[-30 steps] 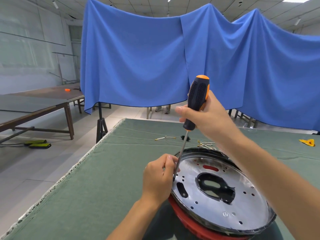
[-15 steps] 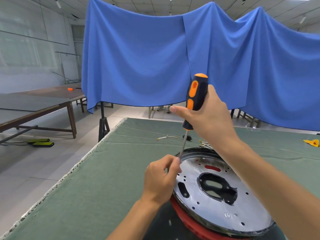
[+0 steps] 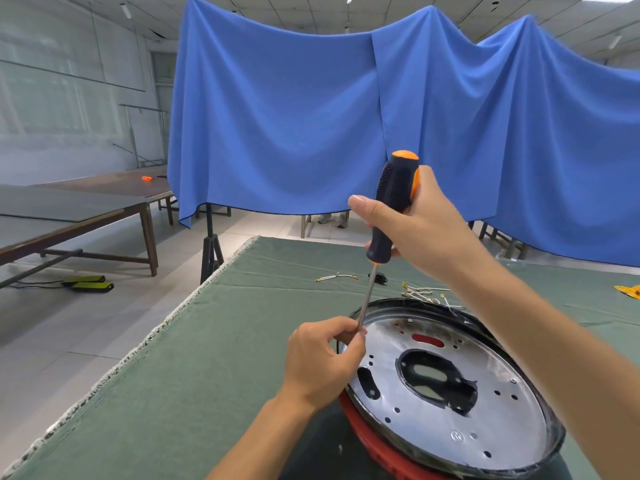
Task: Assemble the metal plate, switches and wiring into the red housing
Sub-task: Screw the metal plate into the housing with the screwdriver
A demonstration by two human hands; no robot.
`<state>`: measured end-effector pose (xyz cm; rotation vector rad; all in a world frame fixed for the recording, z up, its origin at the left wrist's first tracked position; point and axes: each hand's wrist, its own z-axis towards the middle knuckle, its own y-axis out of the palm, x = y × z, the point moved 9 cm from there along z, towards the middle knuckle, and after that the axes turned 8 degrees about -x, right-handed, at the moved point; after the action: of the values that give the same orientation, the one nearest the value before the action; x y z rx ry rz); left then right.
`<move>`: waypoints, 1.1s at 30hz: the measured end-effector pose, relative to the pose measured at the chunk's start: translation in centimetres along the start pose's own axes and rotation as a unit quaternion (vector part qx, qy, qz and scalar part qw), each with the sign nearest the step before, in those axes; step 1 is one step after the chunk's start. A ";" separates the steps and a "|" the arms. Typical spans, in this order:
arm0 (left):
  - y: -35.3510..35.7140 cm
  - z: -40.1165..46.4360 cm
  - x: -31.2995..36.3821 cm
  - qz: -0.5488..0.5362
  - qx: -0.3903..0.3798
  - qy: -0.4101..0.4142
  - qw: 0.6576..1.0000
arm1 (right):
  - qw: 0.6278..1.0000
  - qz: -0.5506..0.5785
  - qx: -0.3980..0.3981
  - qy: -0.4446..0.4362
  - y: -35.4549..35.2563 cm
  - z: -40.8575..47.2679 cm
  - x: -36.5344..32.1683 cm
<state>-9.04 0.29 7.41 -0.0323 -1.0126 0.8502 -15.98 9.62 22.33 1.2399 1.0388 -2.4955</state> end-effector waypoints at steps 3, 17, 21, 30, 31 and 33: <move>-0.1 0.1 -0.1 -0.004 0.001 -0.002 1.000 | 0.993 0.093 -0.066 -0.020 0.4 0.1 -0.6; 0.2 0.1 -1.1 -0.039 0.027 -0.041 0.998 | 0.994 -0.061 0.009 -0.090 -1.2 -0.6 -3.3; 0.2 0.0 -1.0 -0.039 0.030 -0.044 0.998 | 0.974 -0.201 0.076 -0.076 -2.8 -0.4 -4.3; 0.2 -0.1 -1.3 -0.057 0.032 -0.049 0.997 | 0.957 -0.273 -0.084 -0.048 0.3 0.7 -5.6; 0.2 -0.1 -1.3 -0.057 0.031 -0.048 0.997 | 0.955 -0.281 -0.075 -0.056 0.1 0.7 -6.0; 0.3 -0.2 -1.2 -0.056 0.030 -0.048 0.997 | 0.929 -0.366 -0.014 -0.053 -1.1 0.6 -6.5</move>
<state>-9.41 -0.19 6.31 0.1175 -1.0687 0.7845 -12.68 9.03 28.06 0.7729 1.7526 -2.9924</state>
